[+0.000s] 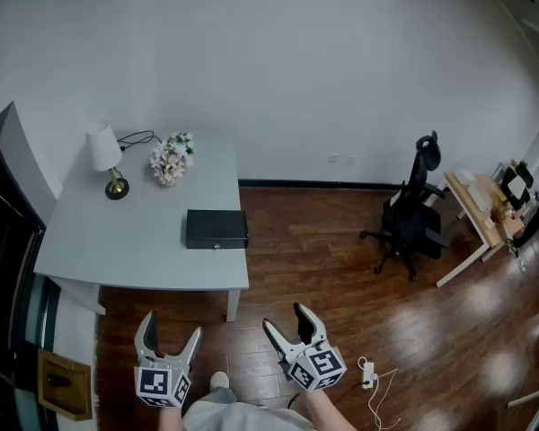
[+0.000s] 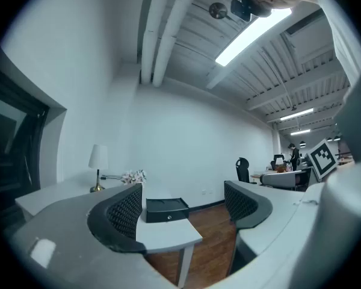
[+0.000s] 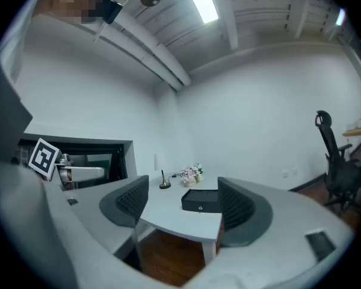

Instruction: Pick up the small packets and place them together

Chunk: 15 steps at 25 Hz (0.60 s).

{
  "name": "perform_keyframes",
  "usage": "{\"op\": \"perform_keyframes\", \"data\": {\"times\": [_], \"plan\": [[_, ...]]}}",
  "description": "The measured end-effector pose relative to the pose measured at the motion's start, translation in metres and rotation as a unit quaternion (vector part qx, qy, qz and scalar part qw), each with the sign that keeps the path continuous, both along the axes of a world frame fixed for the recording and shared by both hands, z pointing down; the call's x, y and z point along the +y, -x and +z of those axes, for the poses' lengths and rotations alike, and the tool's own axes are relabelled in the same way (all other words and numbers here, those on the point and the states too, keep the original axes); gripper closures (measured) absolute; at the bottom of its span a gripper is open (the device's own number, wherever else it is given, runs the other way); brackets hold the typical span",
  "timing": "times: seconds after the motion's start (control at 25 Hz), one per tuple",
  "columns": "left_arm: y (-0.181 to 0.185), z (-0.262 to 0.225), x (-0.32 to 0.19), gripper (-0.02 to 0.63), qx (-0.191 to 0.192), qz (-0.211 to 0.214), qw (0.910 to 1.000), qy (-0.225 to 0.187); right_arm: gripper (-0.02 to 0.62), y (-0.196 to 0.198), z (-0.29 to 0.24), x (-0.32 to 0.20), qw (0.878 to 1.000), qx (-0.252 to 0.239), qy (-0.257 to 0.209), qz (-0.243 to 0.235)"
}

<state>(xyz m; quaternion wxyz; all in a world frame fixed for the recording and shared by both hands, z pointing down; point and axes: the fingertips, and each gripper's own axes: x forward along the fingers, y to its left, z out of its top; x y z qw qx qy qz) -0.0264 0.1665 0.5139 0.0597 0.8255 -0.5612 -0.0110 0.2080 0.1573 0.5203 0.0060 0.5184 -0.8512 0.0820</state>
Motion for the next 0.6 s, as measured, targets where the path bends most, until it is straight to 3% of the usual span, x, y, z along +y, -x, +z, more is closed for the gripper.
{"op": "perform_keyframes", "data": {"times": [0.24, 0.6], "plan": [[0.043, -0.007, -0.080, 0.195, -0.015, 0.027, 0.9995, -0.010, 0.236, 0.050, -0.016, -0.062, 0.999, 0.027, -0.033, 0.016], [0.040, 0.001, -0.153, 0.195, -0.019, 0.037, 0.9991, -0.002, 0.236, 0.043, -0.006, -0.139, 0.999, 0.024, -0.017, 0.032]]}}
